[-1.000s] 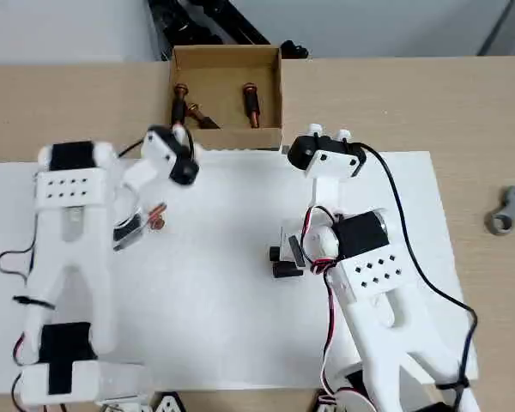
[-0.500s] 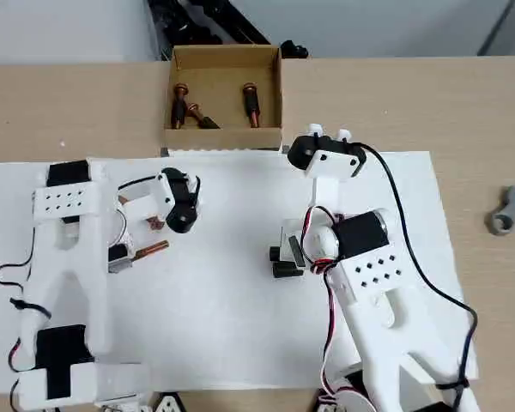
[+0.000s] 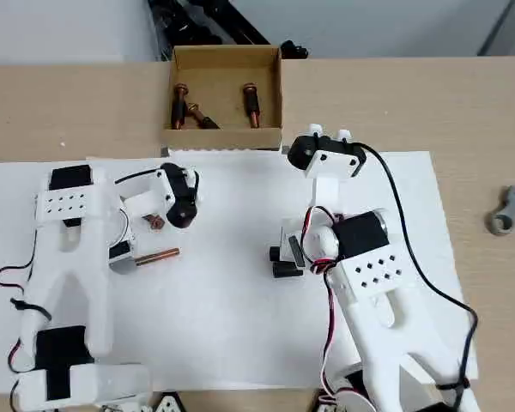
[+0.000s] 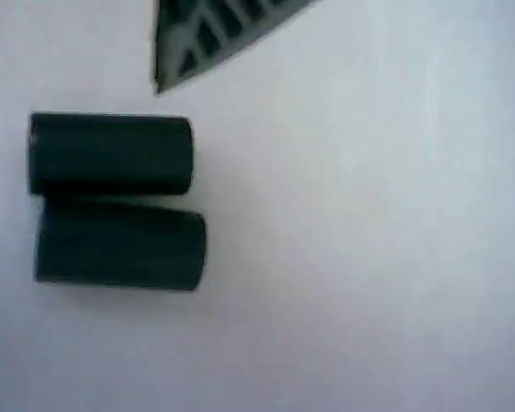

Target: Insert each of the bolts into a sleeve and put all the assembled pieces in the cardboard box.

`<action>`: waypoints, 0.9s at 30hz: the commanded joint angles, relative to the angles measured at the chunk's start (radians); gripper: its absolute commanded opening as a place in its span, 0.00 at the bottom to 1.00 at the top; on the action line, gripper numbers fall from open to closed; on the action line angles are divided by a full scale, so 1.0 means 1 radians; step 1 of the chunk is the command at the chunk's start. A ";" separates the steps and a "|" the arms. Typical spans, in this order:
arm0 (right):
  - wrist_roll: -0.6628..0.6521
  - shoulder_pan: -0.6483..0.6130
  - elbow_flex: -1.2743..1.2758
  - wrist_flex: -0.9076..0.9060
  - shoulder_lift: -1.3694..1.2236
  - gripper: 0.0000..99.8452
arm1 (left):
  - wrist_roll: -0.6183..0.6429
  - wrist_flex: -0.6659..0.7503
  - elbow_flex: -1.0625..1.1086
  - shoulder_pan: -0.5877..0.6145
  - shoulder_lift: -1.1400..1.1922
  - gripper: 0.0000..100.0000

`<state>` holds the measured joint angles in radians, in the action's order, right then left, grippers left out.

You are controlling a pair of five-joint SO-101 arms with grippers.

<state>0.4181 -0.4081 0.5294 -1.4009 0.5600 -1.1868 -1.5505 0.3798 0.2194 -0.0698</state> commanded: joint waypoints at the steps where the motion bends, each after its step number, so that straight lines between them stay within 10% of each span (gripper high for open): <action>1: 0.011 -0.002 0.000 0.013 0.030 0.34 | 0.135 -0.015 -0.022 0.006 -0.049 0.14; 20: 0.012 -0.004 0.000 0.015 0.022 0.34 | 1.622 -0.167 -0.131 -0.080 -0.046 0.18; 27: 0.012 -0.004 0.002 0.013 0.021 0.34 | 1.769 -0.117 -0.131 -0.080 -0.048 0.19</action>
<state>0.4181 -0.4081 0.5294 -1.4009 0.5600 0.5271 -1.6901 0.2938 0.1412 -0.0698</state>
